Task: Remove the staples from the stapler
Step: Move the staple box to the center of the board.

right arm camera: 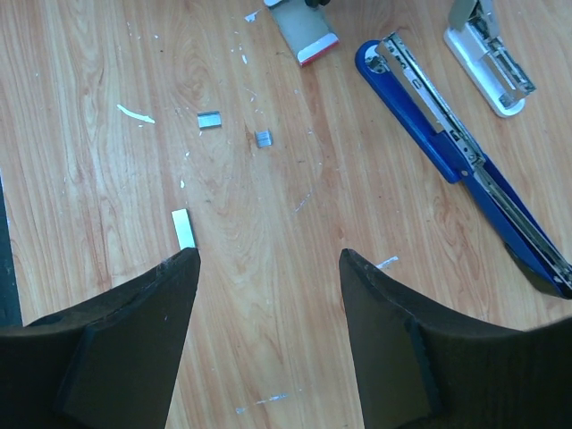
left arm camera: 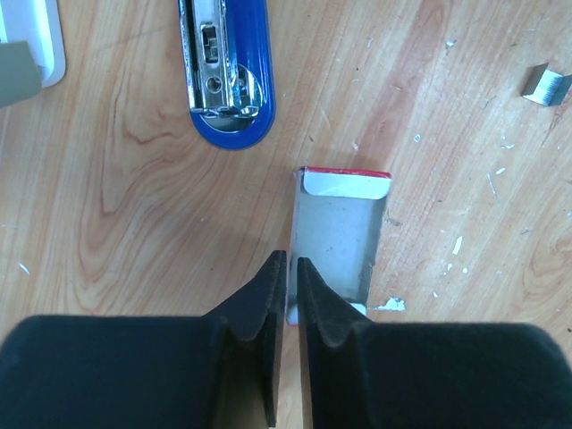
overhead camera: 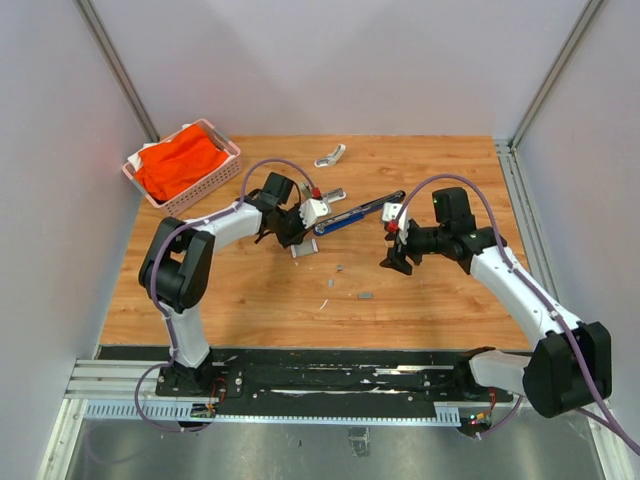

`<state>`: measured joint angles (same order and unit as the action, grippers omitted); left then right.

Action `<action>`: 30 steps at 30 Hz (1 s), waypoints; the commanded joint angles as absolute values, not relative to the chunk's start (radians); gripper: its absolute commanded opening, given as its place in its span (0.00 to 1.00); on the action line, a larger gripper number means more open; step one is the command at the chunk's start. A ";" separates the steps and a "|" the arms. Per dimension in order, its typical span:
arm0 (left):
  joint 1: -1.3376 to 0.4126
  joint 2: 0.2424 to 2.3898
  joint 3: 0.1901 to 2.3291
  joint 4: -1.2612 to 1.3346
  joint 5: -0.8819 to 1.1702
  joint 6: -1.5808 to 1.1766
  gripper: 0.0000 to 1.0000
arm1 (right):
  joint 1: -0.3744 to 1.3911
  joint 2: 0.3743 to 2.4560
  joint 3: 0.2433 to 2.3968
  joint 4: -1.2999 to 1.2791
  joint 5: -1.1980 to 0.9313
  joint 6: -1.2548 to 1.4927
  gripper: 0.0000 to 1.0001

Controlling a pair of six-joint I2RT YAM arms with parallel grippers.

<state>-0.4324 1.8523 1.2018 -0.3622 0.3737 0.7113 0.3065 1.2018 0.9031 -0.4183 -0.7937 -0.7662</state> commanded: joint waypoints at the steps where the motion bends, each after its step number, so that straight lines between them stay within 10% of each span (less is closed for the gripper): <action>1: -0.441 1.868 1.239 -0.374 0.352 0.719 0.18 | 0.344 1.247 0.923 -0.420 -0.789 -0.782 0.65; 21: -0.387 1.417 1.090 -0.370 0.279 0.601 0.96 | 0.524 1.616 1.180 -0.392 -0.626 -0.838 0.56; 30: -0.193 1.076 0.714 -0.290 0.297 0.572 0.98 | 0.630 1.821 1.298 -0.378 -0.487 -0.829 0.42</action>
<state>-0.2253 1.1515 0.8345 -0.3202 0.2905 0.5854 0.5858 1.7687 1.2552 -0.3805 -0.5655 -0.8276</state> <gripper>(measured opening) 0.980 0.444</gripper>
